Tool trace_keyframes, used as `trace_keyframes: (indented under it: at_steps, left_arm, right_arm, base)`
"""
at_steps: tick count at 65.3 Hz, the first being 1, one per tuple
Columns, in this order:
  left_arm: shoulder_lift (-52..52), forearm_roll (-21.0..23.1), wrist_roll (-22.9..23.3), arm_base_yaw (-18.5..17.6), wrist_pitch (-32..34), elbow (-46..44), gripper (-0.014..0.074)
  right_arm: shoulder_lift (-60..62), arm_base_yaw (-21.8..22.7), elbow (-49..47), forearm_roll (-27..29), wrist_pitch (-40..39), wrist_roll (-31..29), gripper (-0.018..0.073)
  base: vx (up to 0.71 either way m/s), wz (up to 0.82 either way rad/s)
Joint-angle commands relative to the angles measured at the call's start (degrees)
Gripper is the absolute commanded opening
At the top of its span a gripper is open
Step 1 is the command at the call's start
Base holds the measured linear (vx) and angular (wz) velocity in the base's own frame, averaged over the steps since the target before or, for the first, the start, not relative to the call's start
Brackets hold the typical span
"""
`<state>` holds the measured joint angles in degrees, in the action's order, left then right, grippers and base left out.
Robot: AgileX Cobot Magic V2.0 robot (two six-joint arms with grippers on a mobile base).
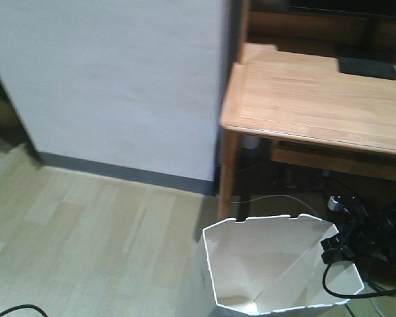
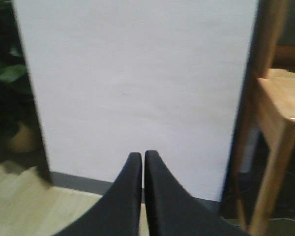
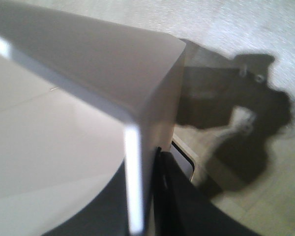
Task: Move trash bin to bedside with robot
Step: 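Hold the bin with the right gripper while turning toward the bed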
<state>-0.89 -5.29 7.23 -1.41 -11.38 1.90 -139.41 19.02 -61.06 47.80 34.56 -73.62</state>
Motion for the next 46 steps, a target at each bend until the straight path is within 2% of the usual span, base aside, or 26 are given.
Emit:
trace_keyframes:
  at_steps: [1,46]
  left_arm:
    - [-0.77,0.00,0.13,-0.02,4.61,1.51,-0.0006]
    - [-0.77,0.00,0.13,-0.02,4.61,1.51,-0.0006]
  right_arm:
    - [4.27,-0.06,-0.39,3.45,12.15,0.26,-0.0006]
    - [4.27,-0.06,-0.39,3.45,12.21,0.26,-0.0006]
  base:
    - [-0.09,0.68]
    - [-0.04,0.66]
